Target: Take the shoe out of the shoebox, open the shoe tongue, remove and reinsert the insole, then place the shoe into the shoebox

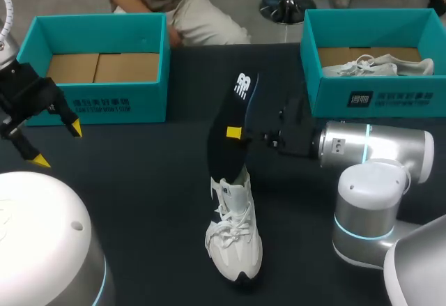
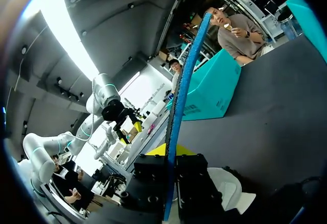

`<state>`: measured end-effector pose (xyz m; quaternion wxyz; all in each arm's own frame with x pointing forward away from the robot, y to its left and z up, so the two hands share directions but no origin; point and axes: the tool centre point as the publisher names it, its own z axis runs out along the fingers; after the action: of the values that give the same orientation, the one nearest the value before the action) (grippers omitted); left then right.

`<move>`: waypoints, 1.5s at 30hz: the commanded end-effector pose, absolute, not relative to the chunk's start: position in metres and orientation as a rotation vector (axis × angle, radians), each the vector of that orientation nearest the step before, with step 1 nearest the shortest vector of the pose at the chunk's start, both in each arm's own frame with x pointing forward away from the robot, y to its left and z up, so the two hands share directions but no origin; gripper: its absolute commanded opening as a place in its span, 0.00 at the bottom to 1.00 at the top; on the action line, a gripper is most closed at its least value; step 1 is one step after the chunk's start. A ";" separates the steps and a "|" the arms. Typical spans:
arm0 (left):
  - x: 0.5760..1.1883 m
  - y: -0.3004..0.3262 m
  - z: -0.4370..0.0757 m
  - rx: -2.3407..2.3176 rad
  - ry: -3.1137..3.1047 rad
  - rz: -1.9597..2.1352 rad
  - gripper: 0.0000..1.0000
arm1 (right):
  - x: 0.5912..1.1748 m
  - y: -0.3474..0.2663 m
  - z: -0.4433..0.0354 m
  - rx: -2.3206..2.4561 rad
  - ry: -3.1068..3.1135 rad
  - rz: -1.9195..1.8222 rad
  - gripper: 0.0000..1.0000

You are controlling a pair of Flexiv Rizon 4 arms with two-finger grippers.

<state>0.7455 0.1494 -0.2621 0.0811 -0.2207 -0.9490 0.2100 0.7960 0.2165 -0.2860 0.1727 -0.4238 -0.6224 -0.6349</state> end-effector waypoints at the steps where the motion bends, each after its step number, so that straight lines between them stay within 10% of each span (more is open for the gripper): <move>1: 0.745 0.150 -0.262 -0.660 -2.838 0.624 1.00 | 0.793 0.221 -0.287 -1.206 -1.774 -1.792 0.00; 45: 0.745 0.150 -0.262 -0.660 -2.838 0.624 1.00 | 0.786 0.208 -0.294 -1.241 -1.850 -1.742 0.00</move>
<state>0.7455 0.1494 -0.2621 0.0811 -0.2207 -0.9490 0.2100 0.7888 0.2074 -0.2942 0.1580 -0.4301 -0.6448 -0.6118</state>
